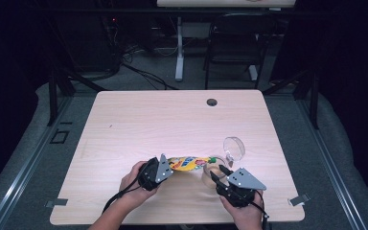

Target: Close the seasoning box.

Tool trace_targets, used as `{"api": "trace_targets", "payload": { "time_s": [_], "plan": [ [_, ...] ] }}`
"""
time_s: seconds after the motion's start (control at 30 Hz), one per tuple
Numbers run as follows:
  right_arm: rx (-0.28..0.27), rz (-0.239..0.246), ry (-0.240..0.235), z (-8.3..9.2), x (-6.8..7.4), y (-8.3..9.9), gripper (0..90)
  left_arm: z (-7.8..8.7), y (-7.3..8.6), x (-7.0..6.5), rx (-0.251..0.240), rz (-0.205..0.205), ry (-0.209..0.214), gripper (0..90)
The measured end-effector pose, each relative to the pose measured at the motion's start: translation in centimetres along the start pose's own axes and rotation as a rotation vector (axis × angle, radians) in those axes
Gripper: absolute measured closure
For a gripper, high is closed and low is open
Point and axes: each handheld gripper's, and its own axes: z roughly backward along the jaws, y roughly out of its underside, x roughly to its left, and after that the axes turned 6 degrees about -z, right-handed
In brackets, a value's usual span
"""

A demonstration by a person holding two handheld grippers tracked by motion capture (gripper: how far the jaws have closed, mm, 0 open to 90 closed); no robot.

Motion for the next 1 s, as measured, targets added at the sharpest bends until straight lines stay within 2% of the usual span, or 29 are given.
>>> {"api": "trace_targets", "payload": {
  "time_s": [0.7, 1.0],
  "plan": [
    [-0.004, -0.013, -0.006, -0.2, 0.0, 0.2, 58.5, 0.3, 2.0, 1.6, -0.096, 0.223, 0.055, 85.5],
    [-0.003, -0.008, -0.007, -0.2, 0.0, 0.2, 58.2, 0.3, 2.9, 2.2, -0.121, 0.287, 0.064, 85.3]
  ]
}}
